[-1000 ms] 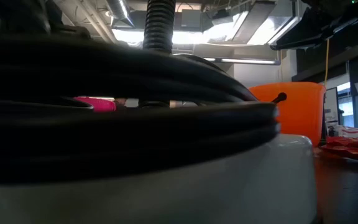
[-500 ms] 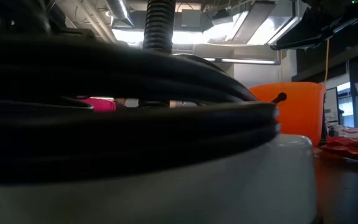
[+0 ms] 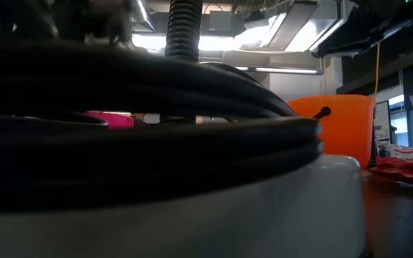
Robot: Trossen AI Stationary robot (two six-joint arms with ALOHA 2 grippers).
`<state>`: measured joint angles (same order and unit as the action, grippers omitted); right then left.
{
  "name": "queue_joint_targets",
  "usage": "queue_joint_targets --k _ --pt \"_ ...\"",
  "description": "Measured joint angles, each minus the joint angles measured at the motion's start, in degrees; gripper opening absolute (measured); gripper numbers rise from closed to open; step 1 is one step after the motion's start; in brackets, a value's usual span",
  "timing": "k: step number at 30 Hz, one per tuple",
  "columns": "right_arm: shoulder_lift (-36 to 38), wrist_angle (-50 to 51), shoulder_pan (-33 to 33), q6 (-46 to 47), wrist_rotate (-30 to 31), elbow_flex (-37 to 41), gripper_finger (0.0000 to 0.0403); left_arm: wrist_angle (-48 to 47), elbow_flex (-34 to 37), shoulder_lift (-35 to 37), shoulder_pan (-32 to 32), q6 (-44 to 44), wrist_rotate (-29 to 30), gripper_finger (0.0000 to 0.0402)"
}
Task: Sort candy
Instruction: Put the green gummy into the pink bucket
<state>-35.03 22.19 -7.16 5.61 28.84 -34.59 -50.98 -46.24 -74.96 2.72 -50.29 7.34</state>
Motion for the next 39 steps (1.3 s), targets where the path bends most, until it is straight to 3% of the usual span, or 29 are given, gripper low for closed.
queue_joint_targets --k 10,22,31,39 --pt "0.00 -2.77 0.02 -0.09 -2.92 -0.02 0.0131 -0.21 -16.49 0.17 -0.02 10.51 10.56 0.0001" --pt "0.00 -4.62 0.07 0.10 -2.97 0.00 0.0131 12.57 -17.73 0.99 2.95 26.86 11.39 0.0001" --pt "0.01 -8.72 0.07 0.12 -3.97 0.00 0.0131 13.26 -17.79 7.69 15.90 34.78 12.00 0.0001" --pt "0.00 -8.81 0.07 -0.52 -3.96 0.00 0.0131 6.30 -17.79 8.47 30.89 35.89 5.96 0.0001"
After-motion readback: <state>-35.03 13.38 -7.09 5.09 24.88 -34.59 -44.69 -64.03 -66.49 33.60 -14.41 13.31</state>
